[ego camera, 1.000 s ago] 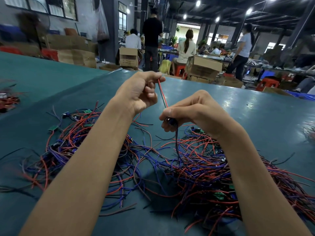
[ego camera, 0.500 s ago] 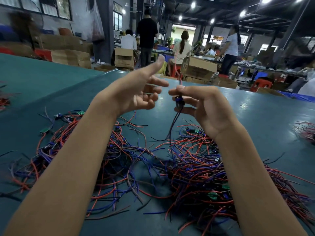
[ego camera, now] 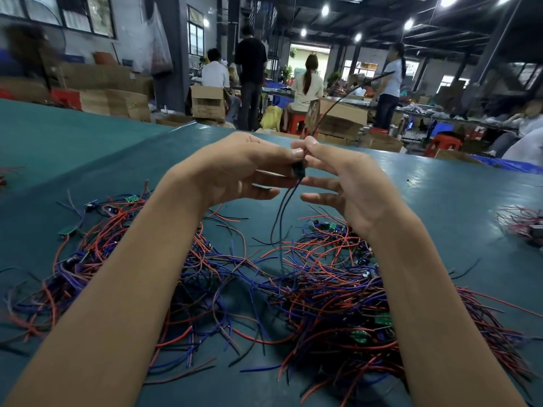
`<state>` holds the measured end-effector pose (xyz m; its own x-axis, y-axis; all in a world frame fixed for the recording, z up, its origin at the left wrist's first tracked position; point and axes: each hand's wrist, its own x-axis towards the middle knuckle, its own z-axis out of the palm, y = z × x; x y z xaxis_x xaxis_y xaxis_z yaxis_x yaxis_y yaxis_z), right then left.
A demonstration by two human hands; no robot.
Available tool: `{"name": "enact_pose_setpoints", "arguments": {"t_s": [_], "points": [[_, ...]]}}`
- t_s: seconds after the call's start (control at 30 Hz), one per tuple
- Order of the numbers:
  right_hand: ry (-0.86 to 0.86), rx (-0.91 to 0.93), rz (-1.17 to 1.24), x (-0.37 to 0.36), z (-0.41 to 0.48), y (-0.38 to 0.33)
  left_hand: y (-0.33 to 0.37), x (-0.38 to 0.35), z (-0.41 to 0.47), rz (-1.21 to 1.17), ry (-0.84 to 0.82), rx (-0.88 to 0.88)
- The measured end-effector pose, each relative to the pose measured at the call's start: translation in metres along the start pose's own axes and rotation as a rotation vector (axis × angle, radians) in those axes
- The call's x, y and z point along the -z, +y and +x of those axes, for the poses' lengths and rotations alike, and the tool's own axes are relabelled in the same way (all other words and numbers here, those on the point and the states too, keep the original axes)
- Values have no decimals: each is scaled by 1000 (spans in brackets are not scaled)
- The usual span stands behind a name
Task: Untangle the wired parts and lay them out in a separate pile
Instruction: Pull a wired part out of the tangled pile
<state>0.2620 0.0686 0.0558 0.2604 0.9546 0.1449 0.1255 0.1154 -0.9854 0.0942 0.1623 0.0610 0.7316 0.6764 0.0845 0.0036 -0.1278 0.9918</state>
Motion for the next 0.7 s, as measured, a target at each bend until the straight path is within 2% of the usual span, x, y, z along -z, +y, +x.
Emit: {"name": "enact_pose_setpoints", "arguments": {"t_s": [0.2,0.47,0.57,0.7], "points": [[11,-50,5,1,-1,-3,1,7,-1,-217,-58,83],[-154,-63,-142,1,-2,-3,-2,12,2,-511,21,89],[-180,-25,-173,-3,-3,-2,-4,16,3,-534,23,123],[-151,-14,-160,-14,-3,5,-8,15,6,-420,22,136]]}}
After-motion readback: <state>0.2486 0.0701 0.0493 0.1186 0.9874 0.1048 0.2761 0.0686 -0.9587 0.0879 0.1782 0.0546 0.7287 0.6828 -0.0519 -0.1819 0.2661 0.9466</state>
